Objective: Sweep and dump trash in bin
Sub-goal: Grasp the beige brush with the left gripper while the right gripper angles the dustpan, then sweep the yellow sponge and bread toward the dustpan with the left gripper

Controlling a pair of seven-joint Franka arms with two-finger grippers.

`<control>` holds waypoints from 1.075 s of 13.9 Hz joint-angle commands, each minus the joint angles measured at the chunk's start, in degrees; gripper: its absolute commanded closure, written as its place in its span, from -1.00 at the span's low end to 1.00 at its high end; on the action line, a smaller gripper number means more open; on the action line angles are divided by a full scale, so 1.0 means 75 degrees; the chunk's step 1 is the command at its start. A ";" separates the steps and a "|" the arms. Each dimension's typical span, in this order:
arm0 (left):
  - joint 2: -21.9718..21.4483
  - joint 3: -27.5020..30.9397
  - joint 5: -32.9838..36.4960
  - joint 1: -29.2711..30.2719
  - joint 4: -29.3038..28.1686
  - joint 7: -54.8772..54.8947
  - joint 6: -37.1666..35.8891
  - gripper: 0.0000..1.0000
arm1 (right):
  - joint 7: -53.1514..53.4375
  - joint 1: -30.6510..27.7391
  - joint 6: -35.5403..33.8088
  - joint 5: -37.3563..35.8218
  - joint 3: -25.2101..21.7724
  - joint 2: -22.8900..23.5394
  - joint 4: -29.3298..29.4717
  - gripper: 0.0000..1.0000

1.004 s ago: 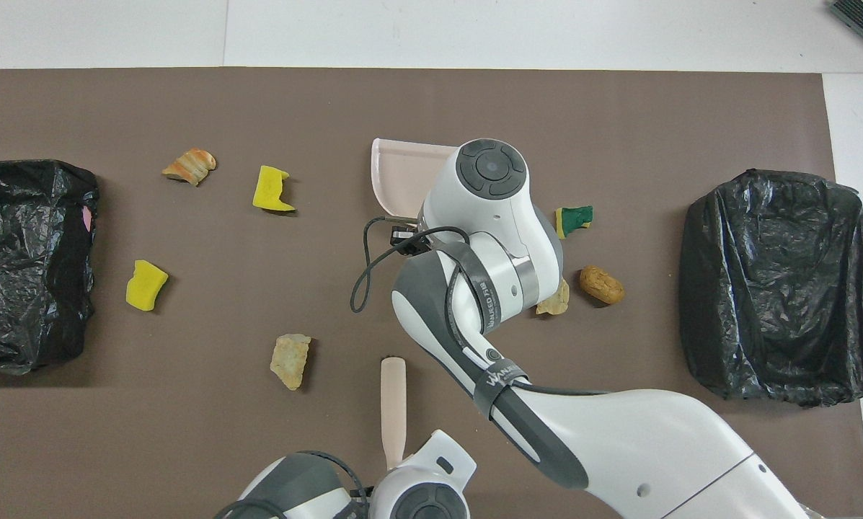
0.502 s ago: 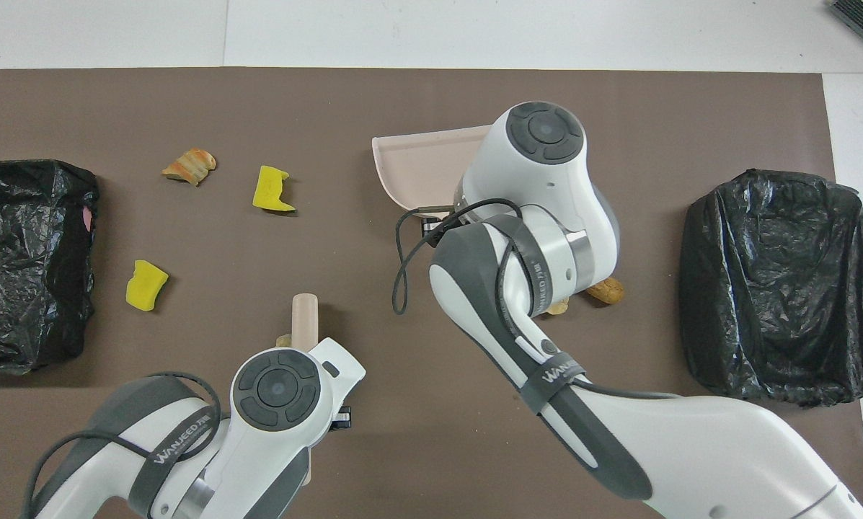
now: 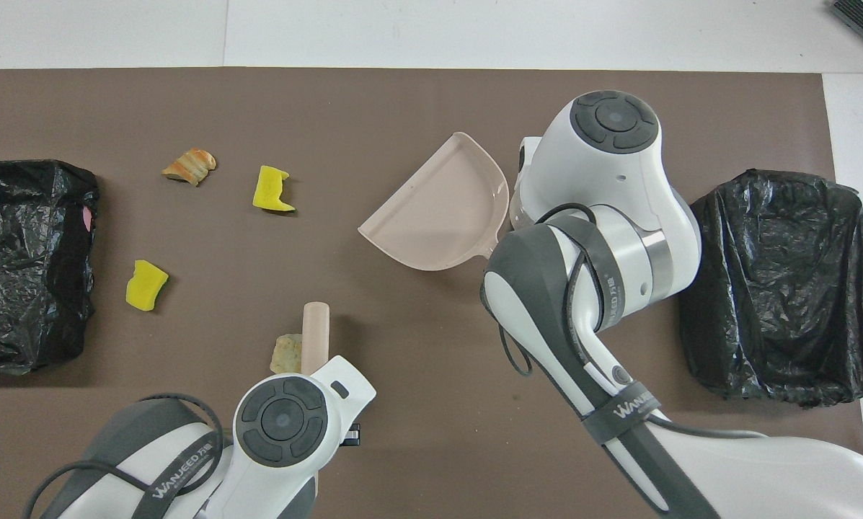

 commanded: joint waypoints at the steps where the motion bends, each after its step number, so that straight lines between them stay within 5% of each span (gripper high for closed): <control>1: -0.0303 0.0070 -0.0281 -0.0121 -0.0899 0.0226 0.0641 1.00 | -0.1819 -0.0044 0.0048 -0.0527 0.0040 -0.0469 -0.0749 1.00; 3: -0.0327 0.0116 -0.0281 0.0076 -0.1148 0.0400 0.0737 1.00 | -0.2492 -0.0103 0.0248 -0.0785 0.0039 -0.0657 -0.1173 1.00; 8: 0.0082 0.0117 -0.0270 0.2336 -0.0950 0.1816 0.0794 1.00 | -0.2776 0.0458 0.0447 -0.0786 0.0086 -0.0611 -0.1525 1.00; 12: 0.0728 0.0140 -0.0164 0.3860 0.0138 0.3176 0.0562 1.00 | -0.2612 0.0832 0.0705 -0.0763 0.0086 -0.0331 -0.1491 1.00; 15: 0.0658 0.0187 -0.0094 0.4038 0.1040 0.3261 -0.0106 1.00 | -0.1330 0.1021 0.0985 -0.0762 0.0086 -0.0399 -0.1723 1.00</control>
